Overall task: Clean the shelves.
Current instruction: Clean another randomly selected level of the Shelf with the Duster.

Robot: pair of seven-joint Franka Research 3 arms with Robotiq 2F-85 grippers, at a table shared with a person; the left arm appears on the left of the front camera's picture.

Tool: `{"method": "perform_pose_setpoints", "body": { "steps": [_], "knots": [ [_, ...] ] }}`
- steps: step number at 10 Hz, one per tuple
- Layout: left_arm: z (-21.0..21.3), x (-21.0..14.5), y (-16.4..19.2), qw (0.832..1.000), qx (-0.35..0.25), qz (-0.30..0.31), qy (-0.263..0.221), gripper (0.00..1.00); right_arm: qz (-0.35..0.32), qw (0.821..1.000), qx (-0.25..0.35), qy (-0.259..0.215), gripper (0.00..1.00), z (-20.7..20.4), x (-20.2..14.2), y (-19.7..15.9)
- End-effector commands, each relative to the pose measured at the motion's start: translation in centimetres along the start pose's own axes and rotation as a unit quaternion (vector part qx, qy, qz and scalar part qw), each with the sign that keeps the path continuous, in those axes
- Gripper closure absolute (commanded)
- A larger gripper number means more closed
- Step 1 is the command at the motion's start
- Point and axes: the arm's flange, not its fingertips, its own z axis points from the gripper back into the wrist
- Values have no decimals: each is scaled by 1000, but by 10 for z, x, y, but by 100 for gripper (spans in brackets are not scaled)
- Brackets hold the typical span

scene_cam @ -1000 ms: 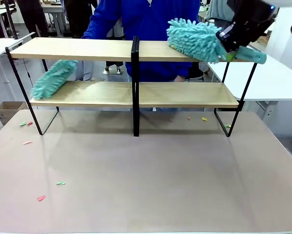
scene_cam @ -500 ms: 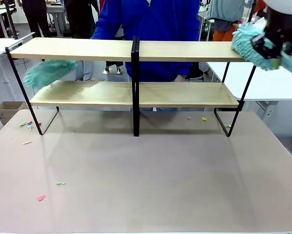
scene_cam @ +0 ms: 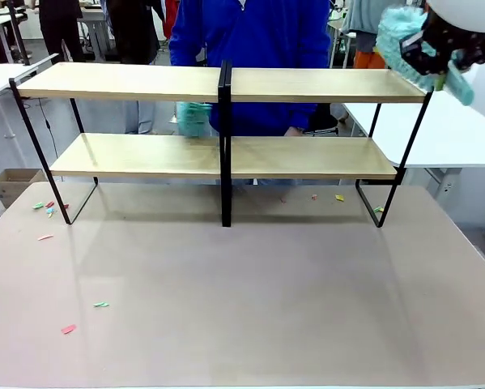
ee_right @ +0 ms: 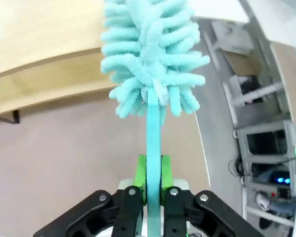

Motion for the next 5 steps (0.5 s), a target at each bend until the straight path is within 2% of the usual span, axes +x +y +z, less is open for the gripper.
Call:
{"method": "perform_pose_setpoints", "body": {
  "steps": [1, 5],
  "knots": [
    [1, 1, -1, 1000, 5, 5, 6, 0, 30, 998, 59, -12, 88, -9, -6, -19],
    [1, 1, -1, 1000, 5, 5, 6, 0, 28, 996, 79, -10, 88, -9, -2, -34]
  ]
}}
